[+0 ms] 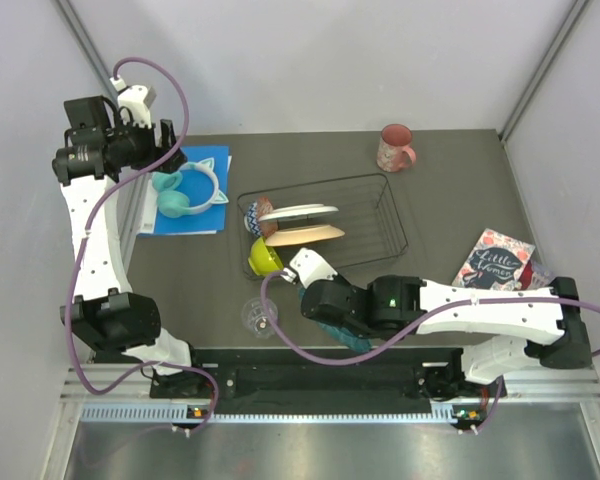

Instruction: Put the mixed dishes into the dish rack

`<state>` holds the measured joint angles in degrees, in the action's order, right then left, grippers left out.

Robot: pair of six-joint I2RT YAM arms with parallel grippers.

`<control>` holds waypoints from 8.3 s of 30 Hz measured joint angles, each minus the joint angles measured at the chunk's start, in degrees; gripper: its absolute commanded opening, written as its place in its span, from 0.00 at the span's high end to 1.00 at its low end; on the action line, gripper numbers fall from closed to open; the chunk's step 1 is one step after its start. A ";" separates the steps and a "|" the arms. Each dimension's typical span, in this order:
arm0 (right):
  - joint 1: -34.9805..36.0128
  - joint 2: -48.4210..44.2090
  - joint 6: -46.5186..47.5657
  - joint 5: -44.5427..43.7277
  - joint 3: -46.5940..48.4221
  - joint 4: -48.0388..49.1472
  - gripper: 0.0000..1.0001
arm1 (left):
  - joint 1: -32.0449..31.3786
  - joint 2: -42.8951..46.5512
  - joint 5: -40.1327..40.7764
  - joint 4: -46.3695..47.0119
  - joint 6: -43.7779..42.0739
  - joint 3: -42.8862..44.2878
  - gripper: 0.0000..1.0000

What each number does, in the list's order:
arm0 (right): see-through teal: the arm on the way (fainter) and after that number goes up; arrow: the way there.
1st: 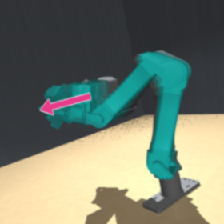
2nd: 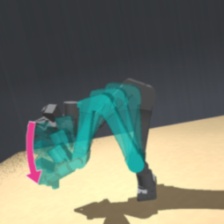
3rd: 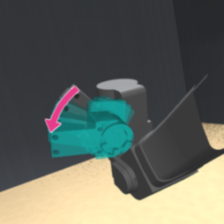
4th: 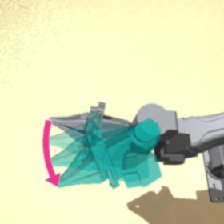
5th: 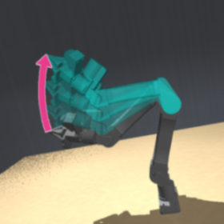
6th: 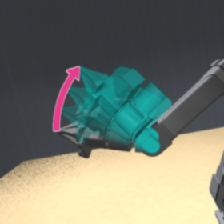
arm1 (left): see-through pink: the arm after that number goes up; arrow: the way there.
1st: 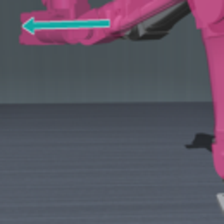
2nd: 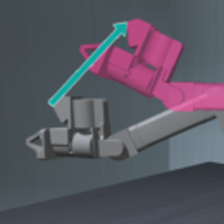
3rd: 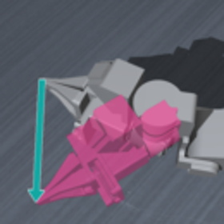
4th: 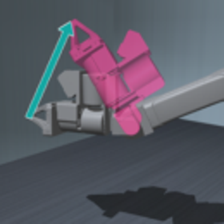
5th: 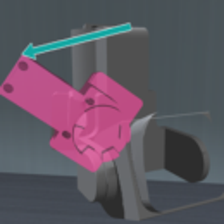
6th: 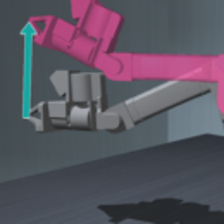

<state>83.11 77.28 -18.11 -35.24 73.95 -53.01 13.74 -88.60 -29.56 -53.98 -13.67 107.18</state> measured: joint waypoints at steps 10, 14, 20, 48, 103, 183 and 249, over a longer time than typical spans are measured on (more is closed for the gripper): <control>1.75 0.50 -0.15 -0.48 0.00 0.46 1.00 | 0.00 0.00 0.00 0.42 0.00 -0.04 0.21; 2.45 0.92 -0.39 -0.76 0.00 1.27 1.00 | 0.00 0.00 0.00 0.44 0.02 -0.04 0.21; 2.67 0.87 -1.16 -0.72 -0.48 2.27 0.96 | 0.00 0.00 0.00 0.50 0.02 -0.04 0.21; 3.15 -0.83 -2.93 2.40 -6.29 10.75 0.68 | 0.00 0.00 0.35 2.10 0.04 -0.09 0.21; 5.46 -11.32 63.04 -11.26 -0.94 19.54 1.00 | 0.94 2.54 -0.20 4.79 1.03 -7.78 0.25; -11.45 -14.51 72.11 12.68 -11.69 29.11 1.00 | -22.53 -30.69 10.91 15.41 16.28 -3.65 0.62; -26.14 -0.15 66.45 22.40 -18.34 50.21 0.00 | -23.02 -28.00 10.84 12.74 7.30 -7.04 0.59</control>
<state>56.97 77.12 48.34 -12.84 55.61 -2.81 -9.28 -116.60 -18.72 -41.23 -6.37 100.14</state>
